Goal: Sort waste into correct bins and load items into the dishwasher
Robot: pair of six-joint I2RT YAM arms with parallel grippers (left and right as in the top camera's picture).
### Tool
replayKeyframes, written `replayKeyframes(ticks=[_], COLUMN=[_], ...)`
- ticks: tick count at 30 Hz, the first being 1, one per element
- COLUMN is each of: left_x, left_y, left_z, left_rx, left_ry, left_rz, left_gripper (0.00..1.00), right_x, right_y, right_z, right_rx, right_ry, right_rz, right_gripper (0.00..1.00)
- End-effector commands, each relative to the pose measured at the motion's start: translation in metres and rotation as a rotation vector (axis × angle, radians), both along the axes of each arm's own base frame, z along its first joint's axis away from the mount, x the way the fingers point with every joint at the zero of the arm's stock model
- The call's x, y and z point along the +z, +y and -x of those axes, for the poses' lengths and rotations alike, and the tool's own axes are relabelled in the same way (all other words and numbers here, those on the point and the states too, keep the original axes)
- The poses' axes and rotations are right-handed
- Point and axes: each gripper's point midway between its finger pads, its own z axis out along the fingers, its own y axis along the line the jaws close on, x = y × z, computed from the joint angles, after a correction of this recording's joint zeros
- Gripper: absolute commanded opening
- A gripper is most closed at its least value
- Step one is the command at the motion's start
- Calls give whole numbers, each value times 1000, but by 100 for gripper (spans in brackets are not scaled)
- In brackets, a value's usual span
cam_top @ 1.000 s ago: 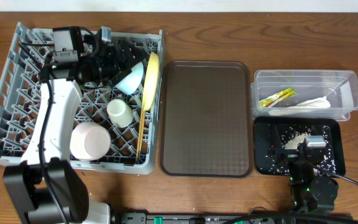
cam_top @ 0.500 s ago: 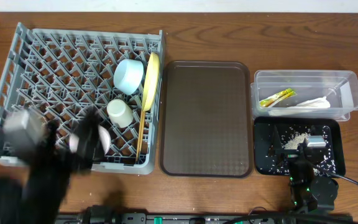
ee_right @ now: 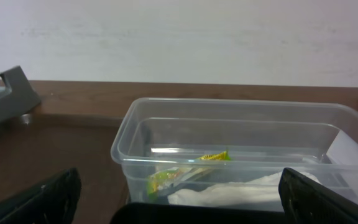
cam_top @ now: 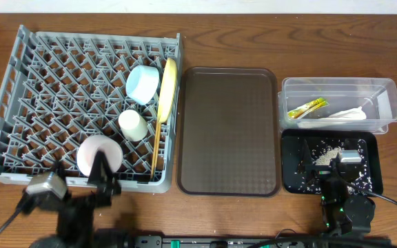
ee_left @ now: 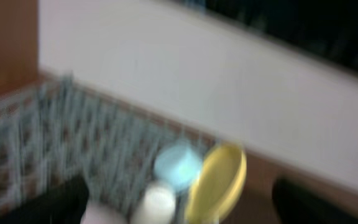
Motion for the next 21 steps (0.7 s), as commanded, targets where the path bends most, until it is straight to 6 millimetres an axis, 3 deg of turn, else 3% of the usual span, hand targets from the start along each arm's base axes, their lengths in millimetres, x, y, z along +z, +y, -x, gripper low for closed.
replayKeyframes(ticks=[1,4,9,21], left_x=[-22,-34,-69,-144], left_y=[1,1,1,-3], left_z=[-26,-45,-59,-72], left_rx=[7,8,6,-10], left_ry=[-74,-181,-229,-30], left_rz=[-13,-13,-9,-13], left_gripper=[96,96,96,96], right_x=[0,0,0,0], right_y=[4,4,4,4], right_z=[0,0,0,0], right_rx=[18,18,18,18], right_ry=[0,0,0,0], right_rz=[-14,-14,-14,-14], right_gripper=[99,99,99,99])
